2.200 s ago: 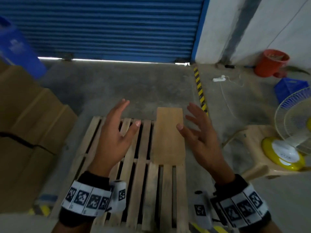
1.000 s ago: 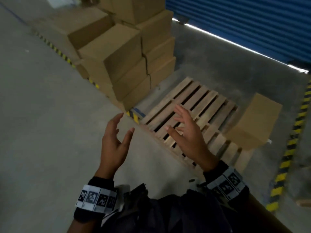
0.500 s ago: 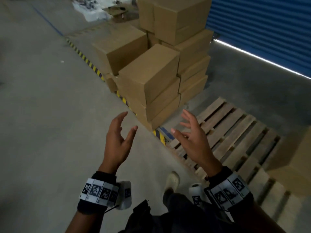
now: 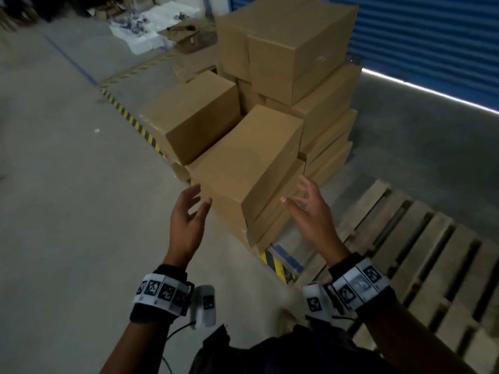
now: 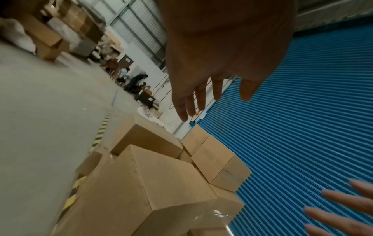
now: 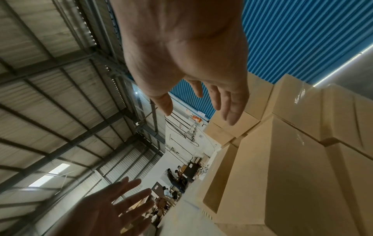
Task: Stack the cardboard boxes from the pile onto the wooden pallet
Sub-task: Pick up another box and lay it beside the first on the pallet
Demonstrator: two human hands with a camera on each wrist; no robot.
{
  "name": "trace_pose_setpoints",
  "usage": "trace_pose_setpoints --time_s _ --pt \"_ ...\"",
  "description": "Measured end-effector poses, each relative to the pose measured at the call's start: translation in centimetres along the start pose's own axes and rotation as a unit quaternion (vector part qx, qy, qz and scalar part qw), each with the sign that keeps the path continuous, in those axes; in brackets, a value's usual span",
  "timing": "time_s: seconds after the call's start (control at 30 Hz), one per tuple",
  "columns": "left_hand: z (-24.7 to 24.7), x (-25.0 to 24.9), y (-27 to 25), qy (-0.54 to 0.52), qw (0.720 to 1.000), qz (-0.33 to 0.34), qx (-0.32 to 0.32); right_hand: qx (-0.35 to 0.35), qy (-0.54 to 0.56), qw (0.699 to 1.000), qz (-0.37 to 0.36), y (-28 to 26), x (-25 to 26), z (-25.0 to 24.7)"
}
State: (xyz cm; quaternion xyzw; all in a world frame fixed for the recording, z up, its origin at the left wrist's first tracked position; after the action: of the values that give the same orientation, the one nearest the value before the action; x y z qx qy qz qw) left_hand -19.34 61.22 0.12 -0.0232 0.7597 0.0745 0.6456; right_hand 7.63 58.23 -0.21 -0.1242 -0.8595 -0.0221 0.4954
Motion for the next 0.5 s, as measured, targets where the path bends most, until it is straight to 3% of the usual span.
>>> trace_pose_setpoints --time_s 0.17,0.33,0.5 --pt "1.1 2.3 9.6 0.059 0.996 0.016 0.072 -0.013 -0.010 0.999 0.039 7.8 0.6 2.3" --pt "1.3 7.7 22.4 0.060 0.993 -0.039 0.098 -0.038 -0.037 0.995 0.085 15.5 -0.1 6.3" --pt "1.8 14.5 33.1 0.020 0.981 -0.131 0.140 -0.106 -0.098 0.976 0.164 22.0 -1.5 11.6"
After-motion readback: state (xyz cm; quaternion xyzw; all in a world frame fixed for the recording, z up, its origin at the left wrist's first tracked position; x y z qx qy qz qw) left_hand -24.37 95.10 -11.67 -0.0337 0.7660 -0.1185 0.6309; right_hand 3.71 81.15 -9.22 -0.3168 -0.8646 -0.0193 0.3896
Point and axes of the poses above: each hand's wrist, its own y-axis towards the middle knuckle, its own z-axis out of the palm, x = y × z, the point moved 4 cm from there along y, towards the middle knuckle, and after that the axes turned 14 degrees about -y, right-handed, at the moved point
